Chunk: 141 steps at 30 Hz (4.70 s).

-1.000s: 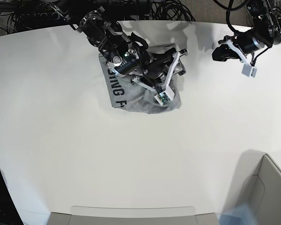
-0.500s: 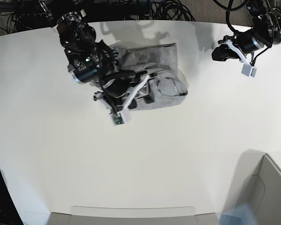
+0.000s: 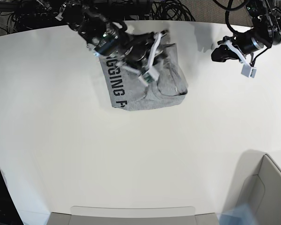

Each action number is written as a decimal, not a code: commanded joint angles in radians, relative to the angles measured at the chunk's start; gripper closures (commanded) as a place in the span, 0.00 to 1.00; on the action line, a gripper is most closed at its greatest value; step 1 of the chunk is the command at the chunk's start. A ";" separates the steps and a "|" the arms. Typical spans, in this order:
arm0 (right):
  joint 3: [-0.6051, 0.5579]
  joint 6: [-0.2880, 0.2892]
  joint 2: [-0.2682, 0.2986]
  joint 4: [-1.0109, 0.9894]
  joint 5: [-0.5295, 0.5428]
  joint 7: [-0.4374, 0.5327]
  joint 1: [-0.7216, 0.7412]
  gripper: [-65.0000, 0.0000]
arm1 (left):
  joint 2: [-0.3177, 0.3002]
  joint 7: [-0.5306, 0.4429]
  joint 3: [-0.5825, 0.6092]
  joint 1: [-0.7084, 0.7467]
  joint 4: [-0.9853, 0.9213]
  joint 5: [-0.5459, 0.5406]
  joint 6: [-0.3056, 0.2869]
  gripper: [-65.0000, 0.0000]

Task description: Fold the T-shirt properly

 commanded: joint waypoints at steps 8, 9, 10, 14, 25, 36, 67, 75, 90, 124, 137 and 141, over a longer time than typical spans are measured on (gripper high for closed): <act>-0.124 -0.006 -0.034 0.021 -0.006 0.015 0.083 0.68 | -0.011 -0.006 -0.004 -0.019 0.012 -0.021 -0.002 0.90; -0.109 -0.006 -0.032 0.023 -0.006 0.015 0.092 0.68 | -0.011 -0.006 -0.004 -0.019 0.012 -0.021 -0.002 0.90; -0.083 -0.006 -0.032 0.023 -0.003 0.013 0.100 0.68 | -0.011 -0.006 -0.004 -0.019 0.012 -0.021 -0.002 0.90; 0.109 -0.006 -0.029 0.023 -0.006 0.009 0.112 0.68 | 0.000 -0.003 -0.004 -0.026 0.018 -0.024 -0.005 0.90; 0.402 0.075 0.158 -0.080 -0.001 0.007 0.158 0.99 | 0.012 0.002 0.434 -0.201 0.201 -0.021 0.003 1.00; 0.528 0.413 0.167 -0.260 -0.007 0.007 0.155 0.99 | 0.013 0.000 0.836 -0.252 0.176 0.249 0.187 1.00; 0.190 0.408 0.110 -0.023 -0.007 0.015 0.041 0.99 | 0.145 -0.094 0.641 -0.745 -0.387 0.424 0.194 1.00; 0.830 0.415 0.081 0.033 -0.006 0.015 -0.127 0.99 | 0.188 -0.113 0.639 -0.654 -0.146 0.425 0.196 1.00; 1.025 0.418 0.116 0.029 -0.007 0.133 -0.328 0.99 | 0.227 -0.433 0.849 -0.347 -0.005 0.427 0.461 1.00; 1.023 0.418 0.112 0.032 -0.003 0.144 -0.365 0.99 | -0.246 -0.506 0.619 -0.461 -0.540 0.427 0.208 1.00; 0.928 0.418 0.120 0.038 -0.004 0.329 -0.338 0.99 | -0.251 -0.499 0.283 -0.315 0.012 0.425 0.345 1.00; 0.927 0.418 0.120 0.042 -0.003 0.333 -0.373 0.99 | -0.237 -0.469 0.180 -0.221 0.152 0.421 0.346 1.00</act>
